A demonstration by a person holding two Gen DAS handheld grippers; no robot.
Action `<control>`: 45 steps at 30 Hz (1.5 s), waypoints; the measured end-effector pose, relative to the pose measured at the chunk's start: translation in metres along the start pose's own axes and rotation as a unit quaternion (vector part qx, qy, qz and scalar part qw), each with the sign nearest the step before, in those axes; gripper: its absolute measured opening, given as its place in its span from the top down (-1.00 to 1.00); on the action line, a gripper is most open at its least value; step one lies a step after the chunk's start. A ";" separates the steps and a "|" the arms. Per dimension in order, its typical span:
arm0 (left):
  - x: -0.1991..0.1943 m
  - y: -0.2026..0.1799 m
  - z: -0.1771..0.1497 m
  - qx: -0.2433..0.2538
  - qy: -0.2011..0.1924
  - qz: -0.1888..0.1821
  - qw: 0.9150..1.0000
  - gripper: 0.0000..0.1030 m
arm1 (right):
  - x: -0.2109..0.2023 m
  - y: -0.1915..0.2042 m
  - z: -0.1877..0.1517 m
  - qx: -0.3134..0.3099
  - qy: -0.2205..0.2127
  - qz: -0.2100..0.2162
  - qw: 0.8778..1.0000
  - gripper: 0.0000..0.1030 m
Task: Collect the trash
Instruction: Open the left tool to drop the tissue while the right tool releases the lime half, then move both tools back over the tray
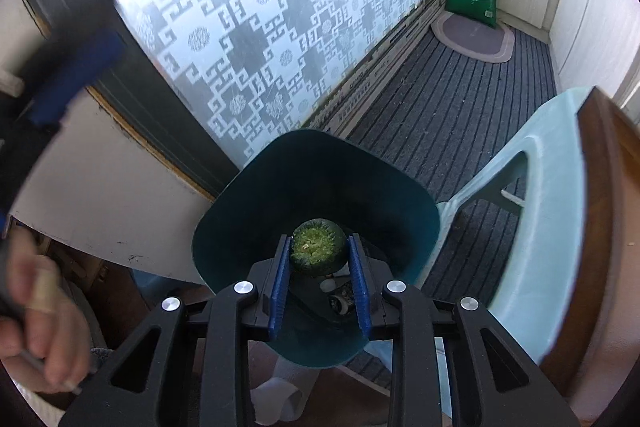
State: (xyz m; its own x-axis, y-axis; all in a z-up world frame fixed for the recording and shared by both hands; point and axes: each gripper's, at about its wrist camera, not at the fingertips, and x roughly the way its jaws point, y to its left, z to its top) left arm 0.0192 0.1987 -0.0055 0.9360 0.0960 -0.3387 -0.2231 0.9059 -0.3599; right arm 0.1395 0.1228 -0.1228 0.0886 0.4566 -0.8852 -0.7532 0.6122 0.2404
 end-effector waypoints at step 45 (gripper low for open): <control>-0.044 -0.087 0.026 0.054 -0.107 -0.106 0.987 -0.08 | -0.136 -0.076 -0.007 0.000 -0.178 -0.135 0.975 0.59</control>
State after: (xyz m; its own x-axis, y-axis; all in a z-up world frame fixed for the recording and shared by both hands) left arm 0.0045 0.1259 0.0633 0.9972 -0.0258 -0.0697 0.0034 0.9529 -0.3033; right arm 0.1796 0.0093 -0.0231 0.5033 0.4739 -0.7226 -0.6719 0.7404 0.0176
